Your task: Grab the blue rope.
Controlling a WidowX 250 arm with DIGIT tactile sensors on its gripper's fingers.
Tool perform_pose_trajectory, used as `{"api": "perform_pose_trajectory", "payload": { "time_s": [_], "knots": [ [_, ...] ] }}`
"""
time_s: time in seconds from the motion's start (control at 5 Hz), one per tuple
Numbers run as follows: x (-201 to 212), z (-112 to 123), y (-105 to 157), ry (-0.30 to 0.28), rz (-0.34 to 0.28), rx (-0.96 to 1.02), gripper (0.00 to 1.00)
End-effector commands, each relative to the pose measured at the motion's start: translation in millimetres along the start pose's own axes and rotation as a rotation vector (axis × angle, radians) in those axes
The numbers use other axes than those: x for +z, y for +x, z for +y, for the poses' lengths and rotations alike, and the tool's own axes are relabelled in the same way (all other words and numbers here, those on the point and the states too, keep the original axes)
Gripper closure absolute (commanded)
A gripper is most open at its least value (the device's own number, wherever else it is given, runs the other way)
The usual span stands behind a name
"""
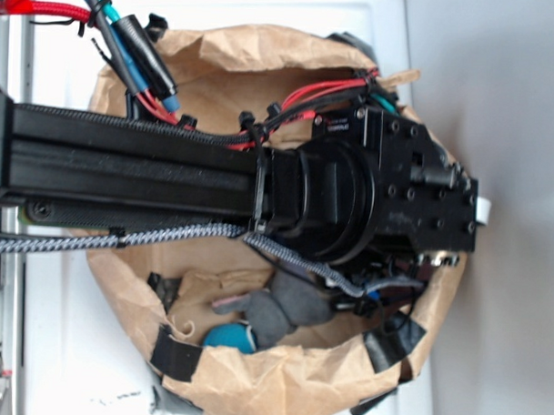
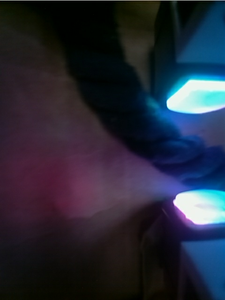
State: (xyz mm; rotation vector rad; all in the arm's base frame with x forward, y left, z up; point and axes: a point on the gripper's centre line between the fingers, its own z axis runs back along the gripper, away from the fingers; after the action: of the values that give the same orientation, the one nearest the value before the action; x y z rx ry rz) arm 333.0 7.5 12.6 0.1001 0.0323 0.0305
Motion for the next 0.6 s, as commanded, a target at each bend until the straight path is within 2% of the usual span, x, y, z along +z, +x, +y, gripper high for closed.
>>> {"api": "perform_pose_trajectory", "payload": {
  "time_s": [0.0, 0.2, 0.4],
  "knots": [
    [-8, -1, 16, -0.020, 0.013, 0.043, 1.00],
    [4, 1, 16, -0.043, 0.014, 0.047, 1.00],
    [34, 6, 13, -0.100, 0.037, 0.052, 1.00]
  ]
}}
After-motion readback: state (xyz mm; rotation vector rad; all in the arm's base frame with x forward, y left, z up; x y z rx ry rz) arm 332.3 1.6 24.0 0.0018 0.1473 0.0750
